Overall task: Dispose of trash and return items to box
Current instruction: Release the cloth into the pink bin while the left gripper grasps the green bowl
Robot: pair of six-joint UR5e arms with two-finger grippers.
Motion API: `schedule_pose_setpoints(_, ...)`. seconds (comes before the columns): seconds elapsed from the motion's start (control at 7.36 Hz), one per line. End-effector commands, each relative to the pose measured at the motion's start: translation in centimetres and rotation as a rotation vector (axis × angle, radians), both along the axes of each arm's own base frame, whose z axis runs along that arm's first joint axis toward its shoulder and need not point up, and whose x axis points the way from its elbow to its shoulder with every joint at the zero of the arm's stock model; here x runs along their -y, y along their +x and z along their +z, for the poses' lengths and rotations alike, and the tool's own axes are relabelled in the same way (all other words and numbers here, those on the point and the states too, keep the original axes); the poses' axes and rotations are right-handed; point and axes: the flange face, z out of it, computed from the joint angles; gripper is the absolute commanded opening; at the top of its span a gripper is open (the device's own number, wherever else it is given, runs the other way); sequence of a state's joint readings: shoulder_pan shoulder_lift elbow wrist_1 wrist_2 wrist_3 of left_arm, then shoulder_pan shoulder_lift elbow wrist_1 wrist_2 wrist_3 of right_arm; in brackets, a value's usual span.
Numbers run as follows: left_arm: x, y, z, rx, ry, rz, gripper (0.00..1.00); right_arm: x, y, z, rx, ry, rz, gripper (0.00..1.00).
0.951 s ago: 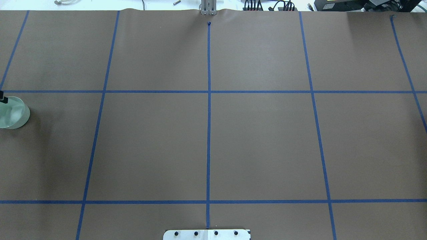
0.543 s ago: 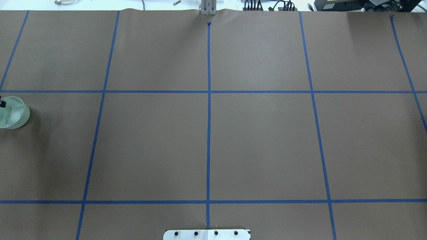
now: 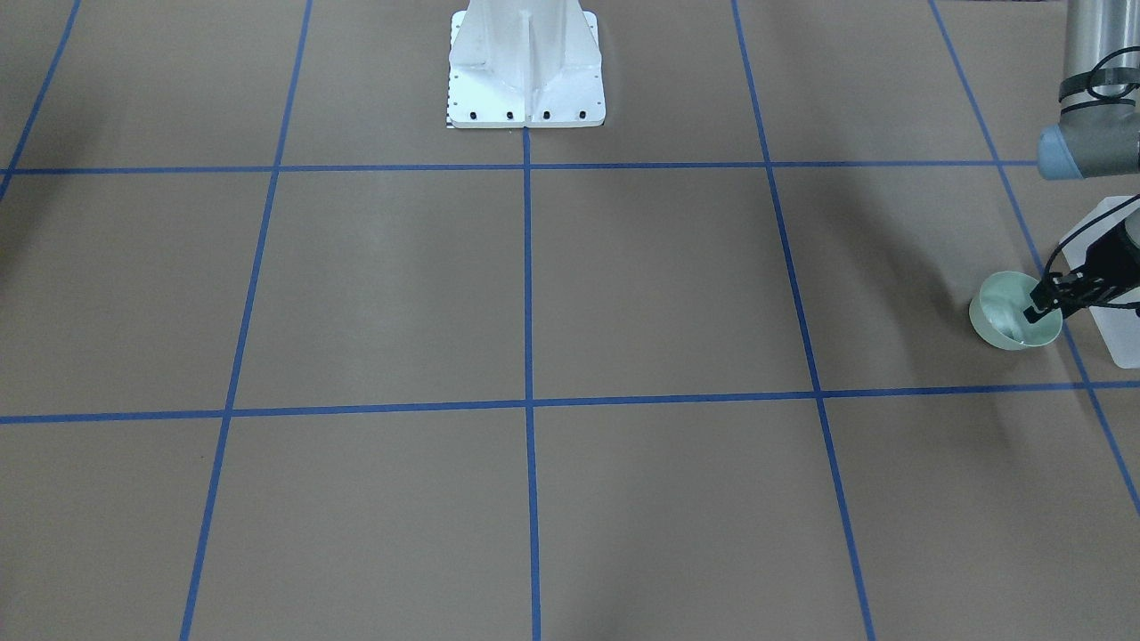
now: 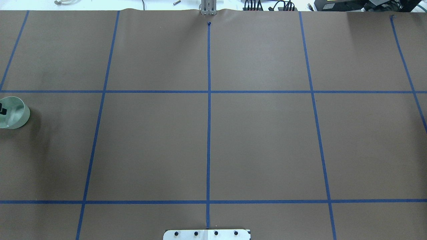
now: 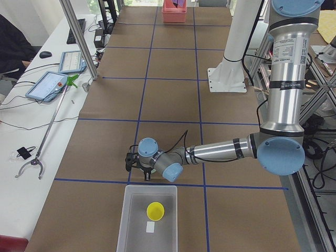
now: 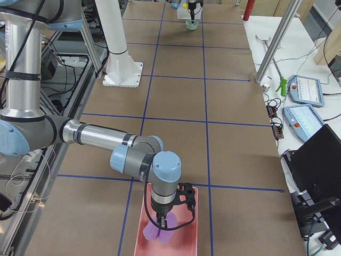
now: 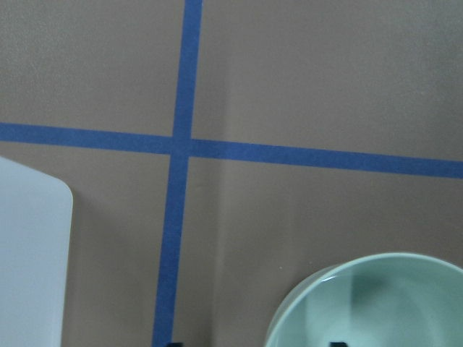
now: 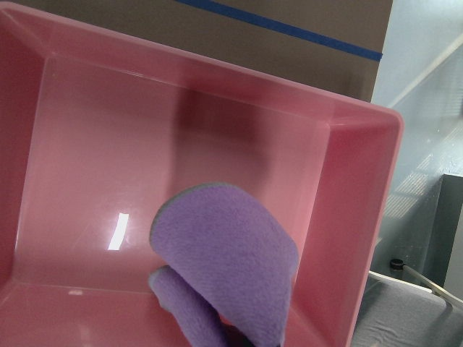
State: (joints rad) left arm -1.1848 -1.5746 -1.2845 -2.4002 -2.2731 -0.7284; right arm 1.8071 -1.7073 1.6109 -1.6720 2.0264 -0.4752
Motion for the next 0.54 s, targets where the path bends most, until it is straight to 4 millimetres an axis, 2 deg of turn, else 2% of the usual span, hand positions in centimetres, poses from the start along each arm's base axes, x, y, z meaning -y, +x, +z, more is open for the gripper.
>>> schedule_pose_setpoints(0.0, -0.1, 0.5, -0.3, -0.001, -0.004, -0.001, 0.0, 0.0, 0.0, 0.4, 0.003, -0.006, -0.001, 0.7)
schedule_pose_setpoints(0.14, -0.1, 0.5, -0.4, -0.008, -0.008, 0.001, 0.0, -0.1, -0.1, 0.4, 0.007, -0.008, 0.004, 1.0)
schedule_pose_setpoints(0.41, -0.2, 0.7, -1.6, -0.055, -0.011, 0.026, 0.0, 0.7, 0.1, -0.7, 0.004, 0.021, 0.003, 1.0)
